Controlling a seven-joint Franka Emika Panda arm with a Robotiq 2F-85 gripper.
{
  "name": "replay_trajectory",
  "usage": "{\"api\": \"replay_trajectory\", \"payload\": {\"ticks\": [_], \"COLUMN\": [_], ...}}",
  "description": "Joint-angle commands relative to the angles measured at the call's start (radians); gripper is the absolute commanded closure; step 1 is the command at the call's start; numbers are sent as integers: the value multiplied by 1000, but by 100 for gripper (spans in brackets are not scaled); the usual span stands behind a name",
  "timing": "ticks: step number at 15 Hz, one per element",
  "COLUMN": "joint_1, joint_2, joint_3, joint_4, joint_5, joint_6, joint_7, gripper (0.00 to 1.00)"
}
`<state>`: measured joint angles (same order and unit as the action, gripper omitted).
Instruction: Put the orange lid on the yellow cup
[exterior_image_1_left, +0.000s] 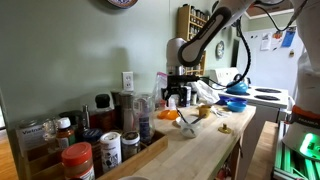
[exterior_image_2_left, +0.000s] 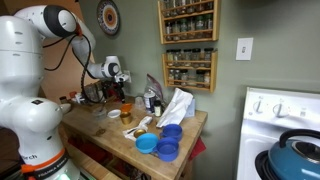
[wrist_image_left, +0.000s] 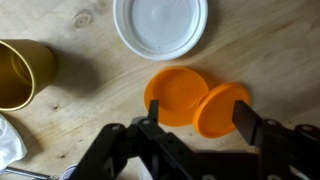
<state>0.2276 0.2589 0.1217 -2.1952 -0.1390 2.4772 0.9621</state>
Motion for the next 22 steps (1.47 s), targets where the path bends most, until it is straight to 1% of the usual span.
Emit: {"api": "replay_trajectory", "payload": {"ticks": [1, 2, 4, 5, 6, 7, 8, 9, 10, 13, 14, 15, 17, 18, 21, 22], "joint_1": [42, 48, 60, 65, 71, 76, 81, 85, 88, 97, 99, 100, 101, 102, 106, 107], "joint_2": [64, 75, 95, 102, 107, 113, 118, 122, 127, 136, 138, 140, 145, 147, 146, 143], "joint_3": [-46, -52, -64, -68, -73, -76, -80, -82, -84, -91, -93, -94, -97, -99, -102, -103], "joint_4": [37, 46, 61, 68, 74, 79, 86, 92, 98, 109, 111, 113, 115, 115, 117, 115], "joint_5": [-51, -53, -62, -63, -66, -67, -68, -69, -69, -69, -68, -67, -66, -66, -68, -69], "joint_6": [33, 29, 23, 22, 23, 23, 22, 22, 20, 16, 16, 16, 16, 16, 16, 18], "joint_7": [86, 95, 111, 118, 126, 130, 136, 140, 142, 150, 152, 151, 150, 150, 151, 152], "gripper": [37, 42, 48, 49, 46, 49, 46, 48, 47, 53, 75, 77, 94, 99, 100, 98]}}
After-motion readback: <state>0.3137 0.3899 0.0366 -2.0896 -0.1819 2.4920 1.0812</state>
